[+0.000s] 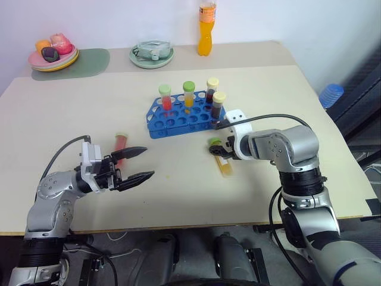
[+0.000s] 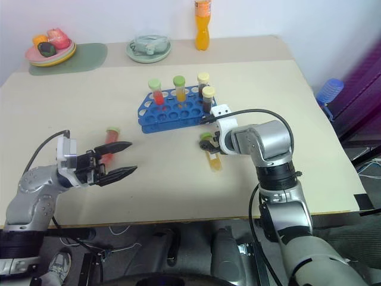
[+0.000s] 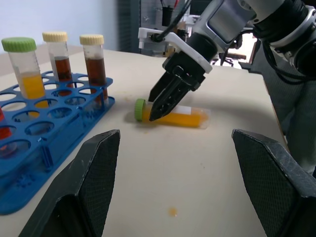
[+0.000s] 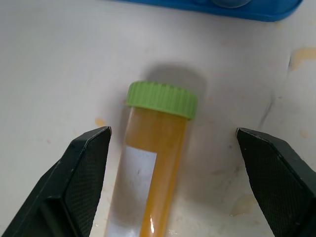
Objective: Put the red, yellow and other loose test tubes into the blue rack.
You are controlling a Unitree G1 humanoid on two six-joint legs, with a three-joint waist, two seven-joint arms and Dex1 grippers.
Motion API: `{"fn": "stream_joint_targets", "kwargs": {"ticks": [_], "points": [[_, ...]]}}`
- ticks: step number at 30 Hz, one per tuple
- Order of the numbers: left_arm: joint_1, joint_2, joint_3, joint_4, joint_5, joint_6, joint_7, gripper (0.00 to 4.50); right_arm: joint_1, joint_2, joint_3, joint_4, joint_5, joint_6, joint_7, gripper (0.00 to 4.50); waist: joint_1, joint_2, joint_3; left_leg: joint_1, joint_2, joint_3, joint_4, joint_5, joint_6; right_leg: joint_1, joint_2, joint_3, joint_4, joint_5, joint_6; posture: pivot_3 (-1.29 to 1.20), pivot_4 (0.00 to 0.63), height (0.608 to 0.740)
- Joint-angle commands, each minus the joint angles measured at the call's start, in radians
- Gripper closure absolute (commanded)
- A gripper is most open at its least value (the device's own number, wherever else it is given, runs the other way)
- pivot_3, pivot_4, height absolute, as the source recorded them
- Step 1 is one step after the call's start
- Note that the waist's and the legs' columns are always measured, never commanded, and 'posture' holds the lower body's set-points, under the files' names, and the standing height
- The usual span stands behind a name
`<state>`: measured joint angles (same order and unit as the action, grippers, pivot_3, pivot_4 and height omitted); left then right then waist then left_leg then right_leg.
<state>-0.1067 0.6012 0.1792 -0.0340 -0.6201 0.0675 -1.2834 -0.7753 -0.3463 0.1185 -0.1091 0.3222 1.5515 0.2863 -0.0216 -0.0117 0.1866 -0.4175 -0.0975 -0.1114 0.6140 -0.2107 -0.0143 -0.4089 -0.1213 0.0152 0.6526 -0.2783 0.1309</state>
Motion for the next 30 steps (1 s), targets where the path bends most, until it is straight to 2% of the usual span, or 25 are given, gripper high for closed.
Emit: {"fn": "stream_joint_targets", "kwargs": {"ticks": [1, 4, 7, 12, 13, 21, 24, 30], "points": [[0.008, 0.0, 0.018, 0.016, -0.002, -0.034, -0.024, 0.77, 0.029, -0.043, 0.055, -0.024, -0.001, -0.012, 0.017, 0.36, 0.002, 0.0, 0.0, 0.0, 0.0, 0.0, 0.0, 0.0, 0.0, 0.0, 0.0, 0.0, -0.001, 0.0, 0.0, 0.0, 0.15, 0.74], [0.011, 0.0, 0.021, 0.03, -0.002, -0.046, -0.034, 0.77, 0.042, -0.076, 0.097, -0.05, -0.002, -0.039, 0.034, 0.36, 0.005, 0.0, 0.0, 0.0, 0.0, 0.0, 0.0, 0.0, 0.0, 0.001, 0.0, 0.0, -0.001, 0.0, 0.0, 0.0, 0.15, 0.74], [0.015, -0.001, 0.02, 0.026, -0.003, -0.049, -0.031, 0.77, 0.049, -0.09, 0.115, -0.061, -0.003, -0.06, 0.043, 1.14, 0.004, 0.0, 0.0, 0.0, 0.0, 0.0, 0.0, 0.0, 0.0, 0.001, 0.0, 0.0, -0.002, 0.0, 0.0, 0.0, 0.15, 0.74], [0.021, -0.001, 0.014, -0.008, -0.005, -0.033, -0.006, 0.77, 0.054, -0.1, 0.122, -0.071, 0.0, -0.077, 0.054, 3.5, 0.001, 0.0, 0.0, 0.0, 0.0, 0.0, -0.001, 0.0, 0.0, 0.001, 0.0, 0.0, -0.003, 0.0, 0.001, 0.0, 0.15, 0.74], [0.019, 0.0, 0.012, -0.015, -0.006, -0.027, 0.001, 0.77, 0.053, -0.108, 0.129, -0.072, -0.001, -0.092, 0.061, 3.69, 0.001, 0.0, 0.0, 0.0, 0.001, 0.0, -0.001, 0.0, 0.0, 0.001, 0.001, 0.0, -0.003, 0.0, 0.0, 0.0, 0.15, 0.74], [0.005, 0.004, 0.009, -0.046, -0.013, 0.012, 0.034, 0.77, 0.061, -0.187, 0.18, -0.106, -0.019, -0.279, 0.143, 3.69, 0.002, 0.0, 0.0, 0.0, 0.001, 0.0, -0.001, 0.0, 0.0, 0.001, 0.001, 0.0, -0.003, 0.001, 0.0, 0.0, 0.15, 0.74], [-0.004, 0.006, 0.015, -0.047, -0.017, 0.027, 0.042, 0.77, 0.065, -0.265, 0.23, -0.157, -0.013, -0.413, 0.27, 3.69, 0.001, 0.0, 0.0, 0.0, 0.001, 0.001, -0.001, 0.0, 0.0, 0.001, 0.001, 0.0, -0.003, 0.001, 0.001, 0.0, 0.15, 0.74], [-0.01, 0.005, 0.023, -0.025, -0.014, 0.023, 0.035, 0.77, 0.063, -0.349, 0.286, -0.181, -0.015, -0.569, 0.464, 3.69, 0.002, 0.0, 0.0, -0.001, 0.002, 0.001, -0.001, 0.0, 0.0, 0.001, 0.002, -0.001, -0.004, 0.001, 0.001, 0.0, 0.15, 0.74]]}}
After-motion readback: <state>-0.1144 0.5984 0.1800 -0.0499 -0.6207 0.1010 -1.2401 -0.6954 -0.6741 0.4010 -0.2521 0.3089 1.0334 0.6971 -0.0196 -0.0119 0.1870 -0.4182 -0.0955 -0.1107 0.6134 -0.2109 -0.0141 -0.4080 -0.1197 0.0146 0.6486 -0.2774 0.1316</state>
